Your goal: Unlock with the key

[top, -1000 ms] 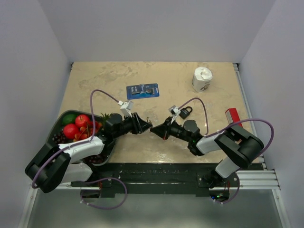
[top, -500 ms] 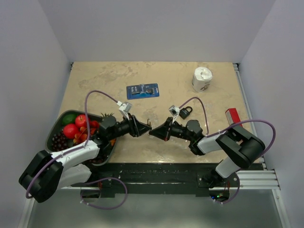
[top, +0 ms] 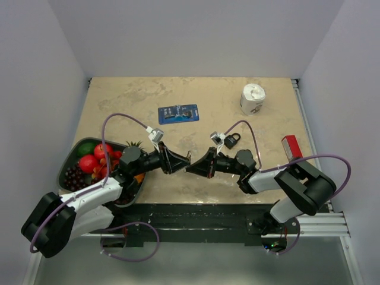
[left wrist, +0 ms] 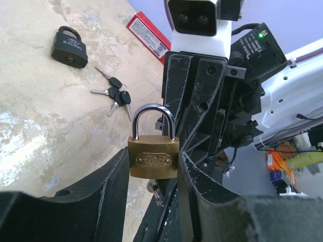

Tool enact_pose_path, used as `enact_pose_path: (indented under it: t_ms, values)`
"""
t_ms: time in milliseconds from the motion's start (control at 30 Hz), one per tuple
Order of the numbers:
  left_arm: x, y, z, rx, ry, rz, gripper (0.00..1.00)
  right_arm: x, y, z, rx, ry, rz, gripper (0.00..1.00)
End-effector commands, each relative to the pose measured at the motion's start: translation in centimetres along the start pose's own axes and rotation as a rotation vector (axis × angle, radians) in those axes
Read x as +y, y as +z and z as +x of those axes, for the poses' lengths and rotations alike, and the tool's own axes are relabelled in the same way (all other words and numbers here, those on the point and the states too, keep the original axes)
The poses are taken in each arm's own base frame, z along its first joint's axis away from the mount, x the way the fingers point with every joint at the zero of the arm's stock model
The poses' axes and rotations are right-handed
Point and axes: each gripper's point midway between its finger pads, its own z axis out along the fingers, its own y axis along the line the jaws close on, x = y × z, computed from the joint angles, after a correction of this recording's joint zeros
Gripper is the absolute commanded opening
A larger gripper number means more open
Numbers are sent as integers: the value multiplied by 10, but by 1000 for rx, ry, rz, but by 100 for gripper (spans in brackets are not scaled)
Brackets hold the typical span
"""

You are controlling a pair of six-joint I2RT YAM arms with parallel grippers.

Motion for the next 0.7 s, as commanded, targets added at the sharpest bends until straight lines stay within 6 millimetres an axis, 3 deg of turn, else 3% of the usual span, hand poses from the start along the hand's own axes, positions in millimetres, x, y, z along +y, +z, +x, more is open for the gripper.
enact_pose_path:
  t_ms: [0,367,667]
  values:
    - [-79,-14,8,86,71,364,0,40,10,-40,-141,-122,-153,0]
    - [-81,-19,13,108,71,375,0,40,10,-42,-153,-119,-157,0]
    - [-10,0,-3,3,24,-36,0,-4,10,-29,-102,-120,54,0]
